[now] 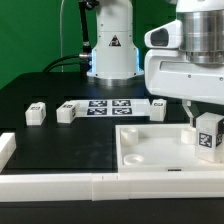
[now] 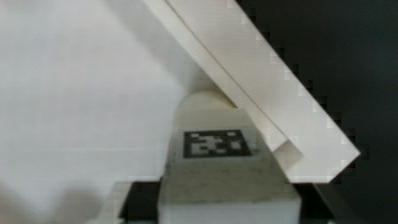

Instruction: Assemble one leg

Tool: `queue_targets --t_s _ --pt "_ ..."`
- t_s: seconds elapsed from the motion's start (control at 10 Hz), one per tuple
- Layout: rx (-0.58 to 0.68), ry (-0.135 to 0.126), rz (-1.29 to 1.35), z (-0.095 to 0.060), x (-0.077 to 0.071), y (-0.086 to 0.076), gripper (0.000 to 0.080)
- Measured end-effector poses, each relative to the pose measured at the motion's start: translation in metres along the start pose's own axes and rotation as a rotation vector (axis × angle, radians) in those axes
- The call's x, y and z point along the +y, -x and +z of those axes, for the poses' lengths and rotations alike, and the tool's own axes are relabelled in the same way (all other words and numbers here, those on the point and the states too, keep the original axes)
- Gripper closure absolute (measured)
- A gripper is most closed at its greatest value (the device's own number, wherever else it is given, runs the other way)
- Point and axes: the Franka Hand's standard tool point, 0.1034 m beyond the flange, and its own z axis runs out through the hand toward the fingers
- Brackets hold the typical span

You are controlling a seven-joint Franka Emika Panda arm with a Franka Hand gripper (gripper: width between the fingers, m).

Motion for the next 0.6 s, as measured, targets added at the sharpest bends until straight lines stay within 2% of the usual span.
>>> queue_targets --t_s 0.2,0.5,0.6 --pt "0.002 0.001 0.262 0.0003 -0.0009 0.0009 0.0508" --pt "0.0 -0.004 0.434 0.0008 -0.0011 0.0007 0.0508" --pt "-0.001 -0.003 0.415 0.0011 -0.0012 0.0013 0.0353"
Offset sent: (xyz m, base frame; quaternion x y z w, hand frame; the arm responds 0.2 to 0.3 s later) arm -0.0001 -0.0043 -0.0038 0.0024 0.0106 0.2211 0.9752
